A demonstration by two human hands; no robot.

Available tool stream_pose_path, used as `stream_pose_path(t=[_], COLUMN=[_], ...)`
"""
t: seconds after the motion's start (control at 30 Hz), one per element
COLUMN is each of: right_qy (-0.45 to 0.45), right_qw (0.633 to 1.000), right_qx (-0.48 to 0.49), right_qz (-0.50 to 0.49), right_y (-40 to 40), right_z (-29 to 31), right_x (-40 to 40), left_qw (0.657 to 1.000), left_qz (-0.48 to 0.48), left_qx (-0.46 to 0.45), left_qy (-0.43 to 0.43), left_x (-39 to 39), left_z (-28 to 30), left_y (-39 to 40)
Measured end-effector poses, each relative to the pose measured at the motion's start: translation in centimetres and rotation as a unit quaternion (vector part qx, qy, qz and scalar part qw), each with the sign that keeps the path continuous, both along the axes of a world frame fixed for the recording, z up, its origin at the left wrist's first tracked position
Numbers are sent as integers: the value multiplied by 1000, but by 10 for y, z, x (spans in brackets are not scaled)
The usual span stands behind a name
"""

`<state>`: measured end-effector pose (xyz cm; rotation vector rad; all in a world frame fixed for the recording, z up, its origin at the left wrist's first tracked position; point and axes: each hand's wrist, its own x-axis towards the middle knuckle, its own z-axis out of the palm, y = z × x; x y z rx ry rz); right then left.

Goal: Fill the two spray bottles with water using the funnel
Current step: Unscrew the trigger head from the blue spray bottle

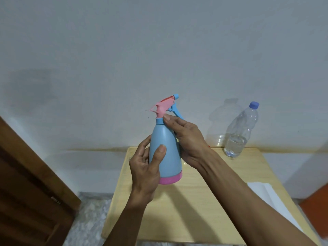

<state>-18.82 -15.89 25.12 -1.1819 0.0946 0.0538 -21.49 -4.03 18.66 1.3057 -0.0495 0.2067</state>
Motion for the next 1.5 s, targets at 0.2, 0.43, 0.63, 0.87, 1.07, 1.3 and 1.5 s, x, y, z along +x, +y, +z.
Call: stream_pose_path(t=[0.2, 0.43, 0.63, 0.87, 1.07, 1.3, 1.5], right_qy=[-21, -92, -119, -76, -65, -125, -78], right_qw=[996, 980, 958, 965, 963, 941, 908], right_qx=[-74, -159, -238, -218, -213, -134, -151], right_qz=[-37, -74, -105, -127, -153, -283, -384], right_y=[2, -1, -2, 5, 15, 11, -29], right_z=[-6, -6, -3, -8, -9, 22, 8], right_x=[0, 2, 0, -3, -6, -11, -16], left_qw=[1000, 999, 995, 992, 993, 992, 987], left_qz=[0, 15, 26, 31, 16, -19, 1], left_qx=[5, 37, 87, 117, 118, 126, 158], left_qy=[-1, -18, -43, -41, -19, 6, 41], left_x=[0, -1, -2, -3, -7, -11, -3], left_z=[1, 2, -3, -11, -24, -57, -95], left_y=[-2, -2, 1, 9, 24, 52, 64])
